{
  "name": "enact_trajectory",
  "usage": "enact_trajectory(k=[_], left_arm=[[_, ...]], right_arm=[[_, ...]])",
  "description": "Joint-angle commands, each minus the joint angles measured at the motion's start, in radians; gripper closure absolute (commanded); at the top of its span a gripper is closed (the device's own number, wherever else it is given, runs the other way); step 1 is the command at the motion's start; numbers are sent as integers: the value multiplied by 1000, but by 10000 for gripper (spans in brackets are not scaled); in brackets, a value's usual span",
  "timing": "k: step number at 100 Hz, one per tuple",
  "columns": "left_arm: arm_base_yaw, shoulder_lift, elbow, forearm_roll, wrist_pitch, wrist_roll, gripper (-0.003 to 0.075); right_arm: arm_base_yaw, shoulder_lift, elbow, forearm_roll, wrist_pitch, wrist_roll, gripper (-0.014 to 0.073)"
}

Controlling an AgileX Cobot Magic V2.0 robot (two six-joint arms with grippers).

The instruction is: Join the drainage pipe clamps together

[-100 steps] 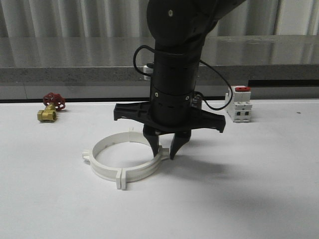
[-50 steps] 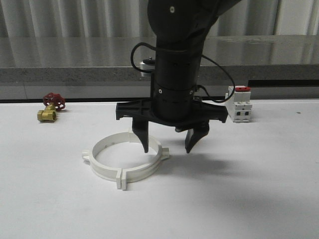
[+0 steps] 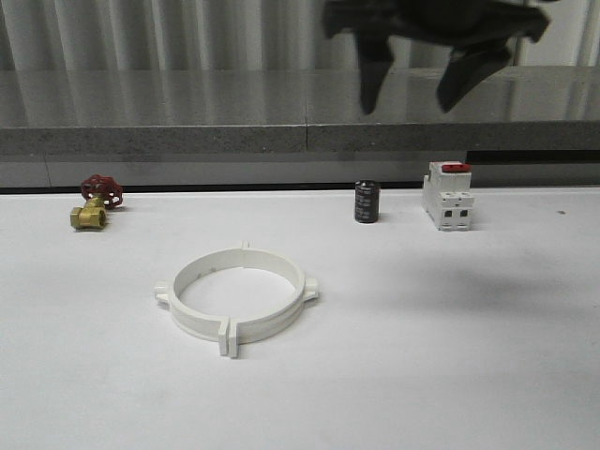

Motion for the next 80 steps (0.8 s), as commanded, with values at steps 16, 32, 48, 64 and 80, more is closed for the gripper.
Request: enact_trajectory(k=[16,32,48,64,80], left_arm=[[-6,0,-25,-10,-70,-1,741],[-6,0,-25,-10,-70,-1,741],[-6,0,-25,-10,-70,-1,741],[-6,0,-25,-10,-70,-1,741],[-6,0,-25,-10,-70,-1,741]], right_arm=[[-210,-283,153,-28,-28,-112,53],[-331,-450,309,-28,-32,-116,53],[-373,-634,472,-28,-38,-116,53],[-372,-815,621,-13,-31,-116,53],[-372,-987,731,-7,-12,-116,55]])
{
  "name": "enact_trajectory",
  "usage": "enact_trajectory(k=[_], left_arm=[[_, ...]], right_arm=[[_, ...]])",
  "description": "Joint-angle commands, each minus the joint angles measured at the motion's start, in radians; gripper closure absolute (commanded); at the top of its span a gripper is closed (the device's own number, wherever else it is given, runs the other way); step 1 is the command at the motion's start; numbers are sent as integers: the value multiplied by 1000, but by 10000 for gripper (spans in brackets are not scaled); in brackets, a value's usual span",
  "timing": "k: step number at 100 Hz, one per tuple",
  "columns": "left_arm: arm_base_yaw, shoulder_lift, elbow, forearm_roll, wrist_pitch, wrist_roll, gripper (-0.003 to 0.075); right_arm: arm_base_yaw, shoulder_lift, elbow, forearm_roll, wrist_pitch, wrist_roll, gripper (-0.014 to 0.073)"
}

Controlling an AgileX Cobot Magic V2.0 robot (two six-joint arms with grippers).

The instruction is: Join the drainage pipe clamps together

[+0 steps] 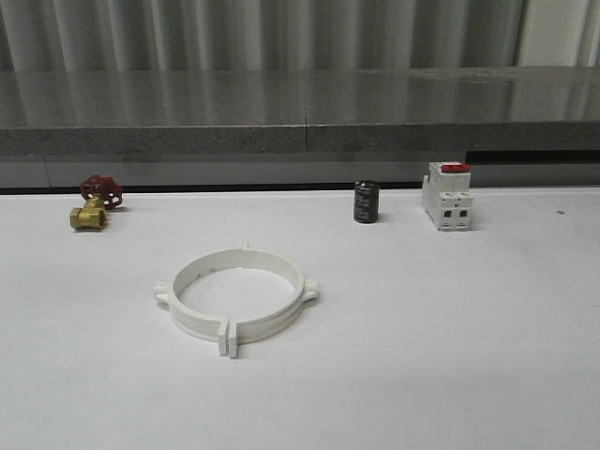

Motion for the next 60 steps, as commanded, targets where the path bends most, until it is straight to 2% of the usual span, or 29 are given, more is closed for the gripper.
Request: enact_trajectory(k=[1,12,41,60], left_arm=[[-6,0,-25,-9,-70,-1,741],[-6,0,-25,-9,-70,-1,741],[-6,0,-25,-9,-70,-1,741],[-6,0,-25,-9,-70,-1,741]], right_arm=[[-5,-94,25,-13,-38,-12,56],[-5,-183,65,-27,-37,-12,144],[-5,-248,71,-69,-39,-12,666],[-5,-248,71,-71,-42,-12,661]])
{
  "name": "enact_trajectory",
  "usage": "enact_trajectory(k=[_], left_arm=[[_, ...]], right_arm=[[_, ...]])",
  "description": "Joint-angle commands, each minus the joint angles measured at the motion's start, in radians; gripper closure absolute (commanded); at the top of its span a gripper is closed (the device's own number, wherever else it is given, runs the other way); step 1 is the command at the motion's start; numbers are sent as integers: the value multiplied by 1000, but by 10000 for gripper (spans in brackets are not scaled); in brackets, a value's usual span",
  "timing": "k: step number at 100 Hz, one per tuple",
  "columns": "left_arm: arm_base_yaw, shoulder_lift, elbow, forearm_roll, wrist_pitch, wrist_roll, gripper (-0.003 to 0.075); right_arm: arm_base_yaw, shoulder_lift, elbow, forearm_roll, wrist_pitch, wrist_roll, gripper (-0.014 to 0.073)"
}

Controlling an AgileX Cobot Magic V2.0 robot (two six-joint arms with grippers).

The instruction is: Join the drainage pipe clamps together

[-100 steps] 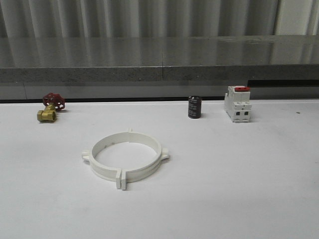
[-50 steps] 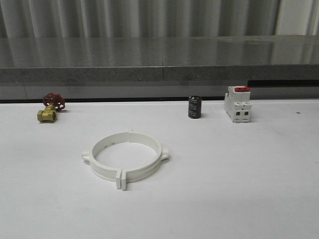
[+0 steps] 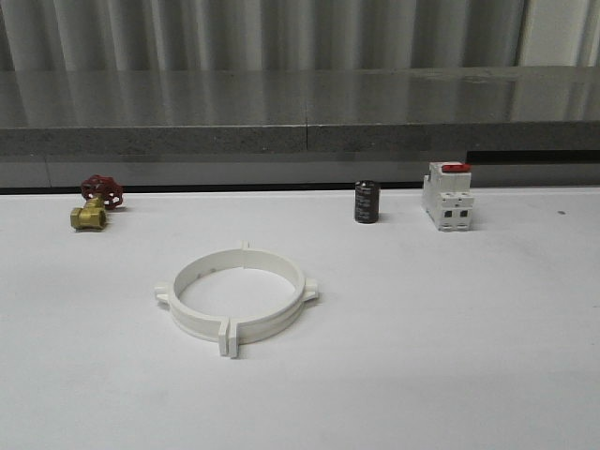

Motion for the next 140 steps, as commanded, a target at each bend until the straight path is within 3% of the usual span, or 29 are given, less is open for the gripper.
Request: enact_trajectory(k=[1,68,77,106,119,140], left_arm=[[-6,0,-25,-7,-70,-1,741],[-6,0,-25,-7,-70,-1,741],[-6,0,-25,-7,-70,-1,741],[-6,0,-25,-7,-70,-1,741],[-6,0,-25,-7,-70,-1,741],[-6,0,-25,-7,-70,-1,741]], right_arm=[[-5,1,-22,-34,-63,-11,661],[-5,2,-22,-31,-55,-11,661],[-5,-11,-20,-28,-73,-59,661],[-112,-201,182,221,-312,-317,661],[-165,-314,320,260,-446,-331,661],[-140,-514,488,260,-548,-331,661]])
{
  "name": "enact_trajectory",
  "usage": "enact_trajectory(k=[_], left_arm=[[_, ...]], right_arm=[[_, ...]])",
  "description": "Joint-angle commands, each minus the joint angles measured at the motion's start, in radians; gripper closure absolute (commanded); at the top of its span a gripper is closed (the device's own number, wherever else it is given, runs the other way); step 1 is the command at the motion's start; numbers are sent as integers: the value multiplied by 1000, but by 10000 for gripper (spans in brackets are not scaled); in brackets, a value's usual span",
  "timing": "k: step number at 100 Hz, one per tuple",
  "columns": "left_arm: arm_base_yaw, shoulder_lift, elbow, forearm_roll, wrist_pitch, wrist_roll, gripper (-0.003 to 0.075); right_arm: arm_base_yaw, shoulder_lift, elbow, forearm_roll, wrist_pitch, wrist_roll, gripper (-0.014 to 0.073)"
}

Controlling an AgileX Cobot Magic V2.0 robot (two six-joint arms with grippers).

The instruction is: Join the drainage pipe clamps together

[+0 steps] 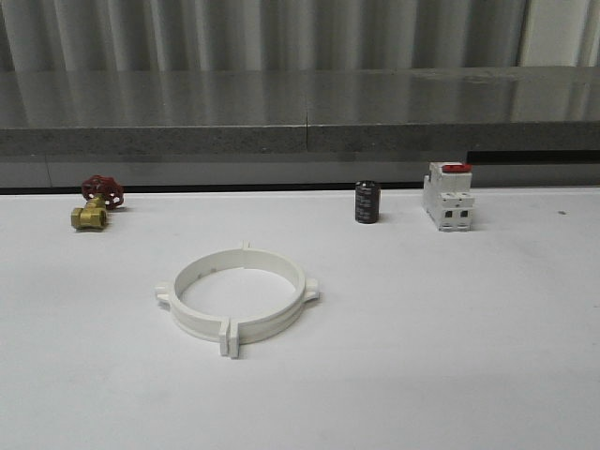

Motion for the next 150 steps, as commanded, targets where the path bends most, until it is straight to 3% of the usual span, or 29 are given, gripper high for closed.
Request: enact_trajectory(k=[1,23,45,150], left_arm=[[-6,0,-25,-7,-70,-1,741],[-6,3,-25,-7,-68,-1,741],[-6,3,-25,-7,-68,-1,741],[-6,3,-23,-7,-68,-1,741]], right_arm=[[18,-66,32,2,-125,-14,661],[92,-108,112,-4,-180,-14,661],[106,-108,178,-3,-323,-13,661],[106,-108,176,-3,-325,-13,661]])
